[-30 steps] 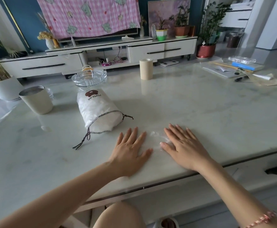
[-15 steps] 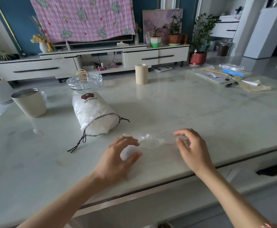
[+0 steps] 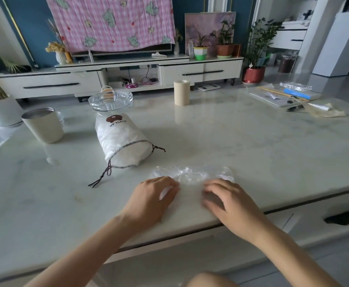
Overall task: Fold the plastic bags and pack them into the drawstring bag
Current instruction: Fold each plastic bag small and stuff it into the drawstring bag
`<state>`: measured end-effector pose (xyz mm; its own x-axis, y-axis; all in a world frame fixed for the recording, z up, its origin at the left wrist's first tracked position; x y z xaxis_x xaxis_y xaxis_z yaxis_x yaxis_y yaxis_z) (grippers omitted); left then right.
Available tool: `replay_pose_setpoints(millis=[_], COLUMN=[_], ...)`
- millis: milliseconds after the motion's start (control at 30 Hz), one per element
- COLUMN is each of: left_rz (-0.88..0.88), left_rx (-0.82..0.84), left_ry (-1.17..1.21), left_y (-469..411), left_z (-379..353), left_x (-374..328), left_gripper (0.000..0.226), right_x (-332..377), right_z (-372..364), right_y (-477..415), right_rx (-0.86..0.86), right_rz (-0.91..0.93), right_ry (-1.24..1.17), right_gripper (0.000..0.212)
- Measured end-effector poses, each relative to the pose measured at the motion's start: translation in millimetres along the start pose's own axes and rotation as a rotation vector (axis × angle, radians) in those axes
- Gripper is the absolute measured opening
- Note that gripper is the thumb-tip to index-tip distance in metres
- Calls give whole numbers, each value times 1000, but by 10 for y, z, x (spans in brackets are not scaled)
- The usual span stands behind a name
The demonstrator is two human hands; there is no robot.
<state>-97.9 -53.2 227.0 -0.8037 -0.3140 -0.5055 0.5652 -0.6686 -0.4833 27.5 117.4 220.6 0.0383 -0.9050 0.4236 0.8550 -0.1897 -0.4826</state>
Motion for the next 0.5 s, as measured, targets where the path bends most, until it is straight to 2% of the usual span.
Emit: replay_pose_setpoints(millis=[100,200,367,434,501], left_rz=[-2,-141,-204,-171,-51], left_rx=[64,118,53,-10,-98], left_ry=[35,-13,-81,-89,-27], left_y=[-5,9,-18,-44,-89], left_z=[17,-13,-60,-70,-63], left_x=[20,60,60,45,62], left_gripper=[58,60,18,25,33], right_x=[-54,-118,-88,-76,-101], right_z=[-43,-95,-87,-29,12], right_y=[-68,-103,-147,-144,-131], right_rx=[-99,-152,-124,-41,31], right_rz=[14,-20,-46,-93,-140], right_ry=[4,-46,-80,-192,-277], right_gripper=[6,6,29,42,45])
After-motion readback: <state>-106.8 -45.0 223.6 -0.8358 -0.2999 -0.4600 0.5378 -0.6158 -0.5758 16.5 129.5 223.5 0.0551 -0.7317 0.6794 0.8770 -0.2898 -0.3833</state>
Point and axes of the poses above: each hand's wrist, its own y-axis away from the middle knuckle, its own z-axis out of the back of the hand, x = y × z, the point moved 1 cm from there along -y, towards the middle knuckle, and after that the axes turned 4 degrees about -x, right-handed, at the moved point
